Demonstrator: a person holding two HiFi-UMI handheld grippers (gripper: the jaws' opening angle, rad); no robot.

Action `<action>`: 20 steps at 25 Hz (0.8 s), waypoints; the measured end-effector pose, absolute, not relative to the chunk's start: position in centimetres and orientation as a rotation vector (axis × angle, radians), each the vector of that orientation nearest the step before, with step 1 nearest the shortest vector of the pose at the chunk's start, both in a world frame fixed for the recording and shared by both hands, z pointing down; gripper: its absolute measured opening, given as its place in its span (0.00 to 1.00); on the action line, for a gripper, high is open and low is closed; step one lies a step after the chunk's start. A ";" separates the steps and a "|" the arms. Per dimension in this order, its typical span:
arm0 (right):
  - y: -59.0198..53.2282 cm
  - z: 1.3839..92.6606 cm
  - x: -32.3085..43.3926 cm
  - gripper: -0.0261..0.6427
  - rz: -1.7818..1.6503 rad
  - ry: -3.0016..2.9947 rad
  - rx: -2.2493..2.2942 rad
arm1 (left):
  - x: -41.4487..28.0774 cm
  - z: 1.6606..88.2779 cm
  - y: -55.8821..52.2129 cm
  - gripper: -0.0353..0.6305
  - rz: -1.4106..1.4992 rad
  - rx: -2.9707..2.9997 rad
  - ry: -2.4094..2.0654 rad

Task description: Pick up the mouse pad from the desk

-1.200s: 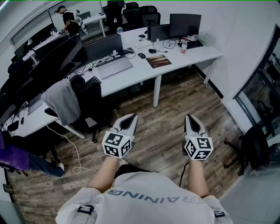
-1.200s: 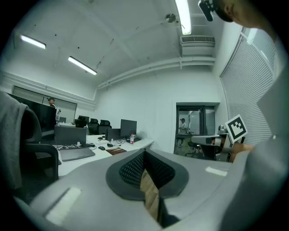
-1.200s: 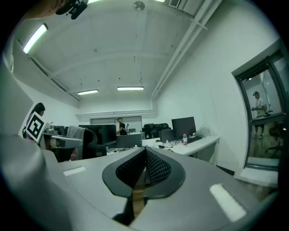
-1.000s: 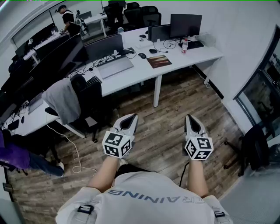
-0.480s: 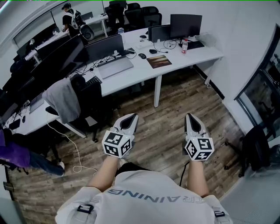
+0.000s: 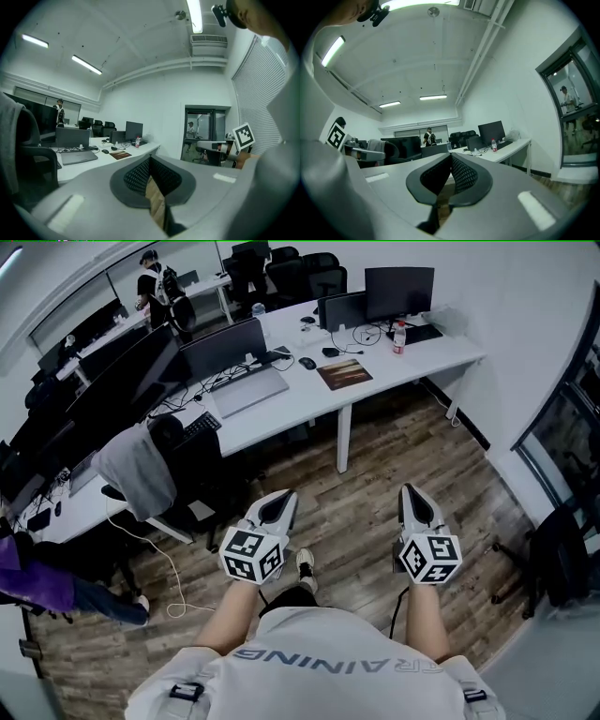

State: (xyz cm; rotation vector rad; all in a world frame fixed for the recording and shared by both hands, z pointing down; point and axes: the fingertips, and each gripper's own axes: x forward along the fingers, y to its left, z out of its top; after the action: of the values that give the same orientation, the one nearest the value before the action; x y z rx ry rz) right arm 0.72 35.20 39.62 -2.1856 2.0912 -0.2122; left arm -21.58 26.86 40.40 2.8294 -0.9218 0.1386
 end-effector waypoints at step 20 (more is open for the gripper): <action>15.9 37.5 5.5 0.06 -0.198 2.158 -2.303 | -16.3 40.1 6.0 0.05 0.066 2.830 -0.853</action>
State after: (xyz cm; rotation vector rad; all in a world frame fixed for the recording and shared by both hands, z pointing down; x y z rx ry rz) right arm 5.48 15.91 37.52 -2.3026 2.1579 -0.1981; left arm -16.30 6.03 40.15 2.8302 -0.8531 0.0665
